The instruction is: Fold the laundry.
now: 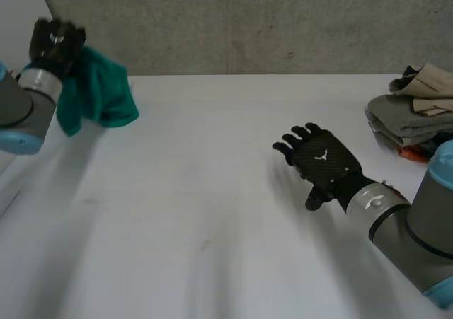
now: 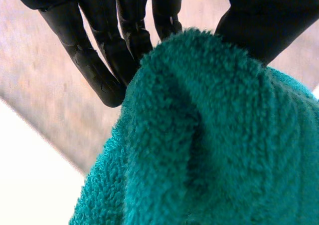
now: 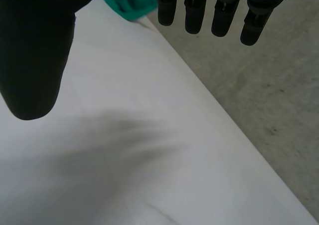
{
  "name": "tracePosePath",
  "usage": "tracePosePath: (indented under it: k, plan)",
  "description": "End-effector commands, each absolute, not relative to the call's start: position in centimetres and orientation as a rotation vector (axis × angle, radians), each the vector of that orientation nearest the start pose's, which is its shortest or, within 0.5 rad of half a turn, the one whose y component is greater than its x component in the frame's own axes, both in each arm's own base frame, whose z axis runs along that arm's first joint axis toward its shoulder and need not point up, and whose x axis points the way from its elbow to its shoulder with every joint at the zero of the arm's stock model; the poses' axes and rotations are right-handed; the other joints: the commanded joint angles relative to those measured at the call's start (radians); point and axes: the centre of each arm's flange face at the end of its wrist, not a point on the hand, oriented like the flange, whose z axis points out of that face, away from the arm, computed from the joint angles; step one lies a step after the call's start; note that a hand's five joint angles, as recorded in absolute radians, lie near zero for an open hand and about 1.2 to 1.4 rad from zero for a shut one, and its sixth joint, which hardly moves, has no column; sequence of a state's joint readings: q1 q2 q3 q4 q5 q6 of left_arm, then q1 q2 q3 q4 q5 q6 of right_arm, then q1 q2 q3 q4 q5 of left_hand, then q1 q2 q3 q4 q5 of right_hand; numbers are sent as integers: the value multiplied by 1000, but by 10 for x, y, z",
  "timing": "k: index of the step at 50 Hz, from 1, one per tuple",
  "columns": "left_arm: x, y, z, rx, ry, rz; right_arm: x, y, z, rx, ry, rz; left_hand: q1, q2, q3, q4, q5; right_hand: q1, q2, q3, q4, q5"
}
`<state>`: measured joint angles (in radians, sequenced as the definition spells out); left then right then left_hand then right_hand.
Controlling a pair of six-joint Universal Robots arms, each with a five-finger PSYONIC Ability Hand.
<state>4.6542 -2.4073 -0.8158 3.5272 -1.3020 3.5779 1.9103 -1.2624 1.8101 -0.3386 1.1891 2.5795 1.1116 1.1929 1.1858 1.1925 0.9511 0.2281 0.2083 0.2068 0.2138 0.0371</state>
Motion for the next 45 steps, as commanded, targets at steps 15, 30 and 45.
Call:
tracePosePath:
  k: [15,30,45]
  plan:
    - [-344,-269,248,999,2469,-2569,208,-310,230,-867,2092,-2045,285,203,210,204,271,-54,-34,-32,-39,-37]
    - [-343,-215,206,1079,2816,-2211,208,-305,211,-911,2341,-1662,-760,-841,-834,-841,-774,-54,-34,-32,-39,-37]
    - [-286,-194,200,772,2889,-2006,242,-289,201,-1222,2159,-1580,-807,-888,-881,-888,-821,-54,-34,-32,-39,-37]
